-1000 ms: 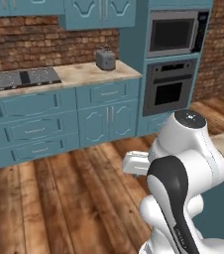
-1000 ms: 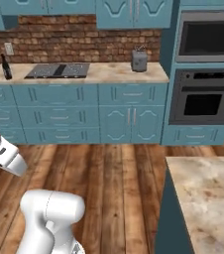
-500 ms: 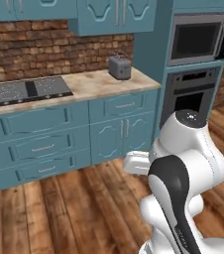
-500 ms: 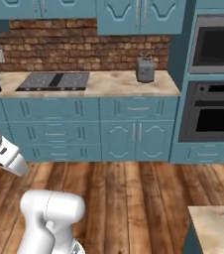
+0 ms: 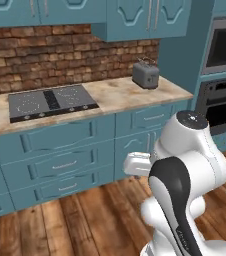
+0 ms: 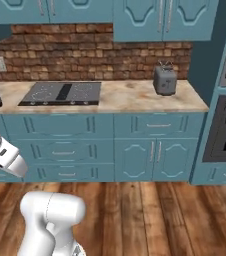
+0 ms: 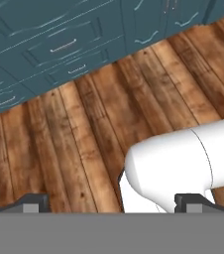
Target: There is a wine glass and glass cup on the dining counter. Place the wine bottle next to the wine glass and the juice bottle next to the glass cup.
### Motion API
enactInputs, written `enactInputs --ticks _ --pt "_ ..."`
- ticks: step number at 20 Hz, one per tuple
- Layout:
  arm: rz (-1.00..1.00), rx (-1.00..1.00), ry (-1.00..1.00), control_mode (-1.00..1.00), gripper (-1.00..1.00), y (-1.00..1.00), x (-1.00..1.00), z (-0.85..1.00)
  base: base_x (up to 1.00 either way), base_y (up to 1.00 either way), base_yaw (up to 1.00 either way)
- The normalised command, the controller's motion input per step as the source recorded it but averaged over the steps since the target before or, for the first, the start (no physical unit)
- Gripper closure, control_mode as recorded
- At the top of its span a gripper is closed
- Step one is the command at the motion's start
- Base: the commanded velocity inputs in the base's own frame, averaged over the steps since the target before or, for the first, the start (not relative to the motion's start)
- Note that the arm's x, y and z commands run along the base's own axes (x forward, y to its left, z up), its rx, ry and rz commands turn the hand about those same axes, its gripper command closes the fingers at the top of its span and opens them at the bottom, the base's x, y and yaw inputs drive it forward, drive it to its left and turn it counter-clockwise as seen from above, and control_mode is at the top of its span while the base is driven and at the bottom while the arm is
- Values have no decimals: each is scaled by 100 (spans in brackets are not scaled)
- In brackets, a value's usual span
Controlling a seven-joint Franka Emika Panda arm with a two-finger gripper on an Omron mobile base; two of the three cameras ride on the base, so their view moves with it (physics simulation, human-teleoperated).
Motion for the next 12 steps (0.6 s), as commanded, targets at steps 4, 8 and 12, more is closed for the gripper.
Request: enactInputs --ticks 4,8,12 --pt "0 0 0 100 -100 0 0 0 69 69 0" --pt "0 0 0 100 -100 0 0 0 65 69 0" --pt "0 0 0 100 -100 0 0 0 43 65 15"
